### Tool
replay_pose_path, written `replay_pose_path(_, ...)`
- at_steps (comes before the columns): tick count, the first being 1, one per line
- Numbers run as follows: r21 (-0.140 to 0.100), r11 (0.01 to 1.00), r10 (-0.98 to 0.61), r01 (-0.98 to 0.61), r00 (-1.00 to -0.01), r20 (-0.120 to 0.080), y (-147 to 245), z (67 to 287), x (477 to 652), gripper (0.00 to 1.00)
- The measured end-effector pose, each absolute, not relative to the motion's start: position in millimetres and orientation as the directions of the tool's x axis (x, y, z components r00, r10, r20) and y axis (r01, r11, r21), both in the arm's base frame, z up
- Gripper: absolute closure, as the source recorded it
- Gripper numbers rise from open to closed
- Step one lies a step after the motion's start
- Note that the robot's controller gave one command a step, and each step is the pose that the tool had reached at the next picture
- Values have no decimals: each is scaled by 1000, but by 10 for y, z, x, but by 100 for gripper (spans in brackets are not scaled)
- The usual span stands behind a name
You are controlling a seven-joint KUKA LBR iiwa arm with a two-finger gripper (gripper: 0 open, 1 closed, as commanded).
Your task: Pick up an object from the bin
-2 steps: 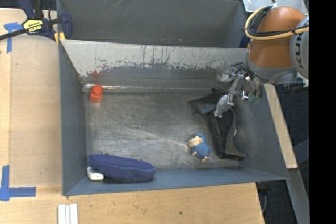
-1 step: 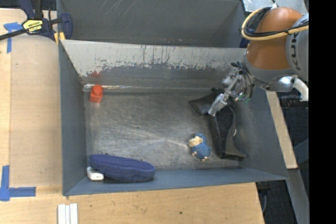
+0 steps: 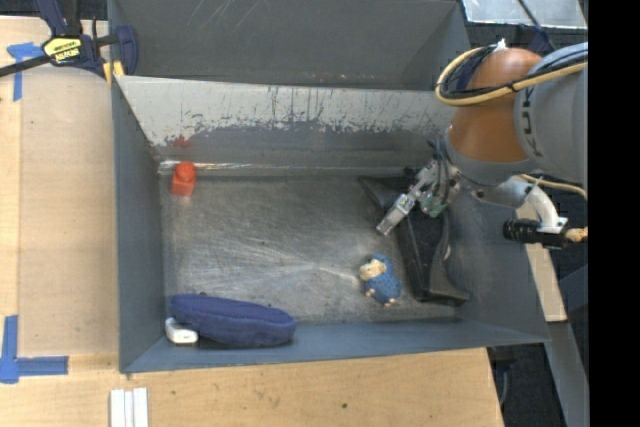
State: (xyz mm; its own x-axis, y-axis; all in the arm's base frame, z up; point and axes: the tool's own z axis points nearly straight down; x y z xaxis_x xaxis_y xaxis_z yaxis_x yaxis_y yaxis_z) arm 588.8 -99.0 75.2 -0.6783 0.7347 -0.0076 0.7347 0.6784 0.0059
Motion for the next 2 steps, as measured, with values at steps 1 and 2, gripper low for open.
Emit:
replay_pose_path(1,4,681,732,732,-681,-6,-994,774,5907,0)
replay_pose_path(2,18,683,731,730,-683,-17,-966,826,5964,100)
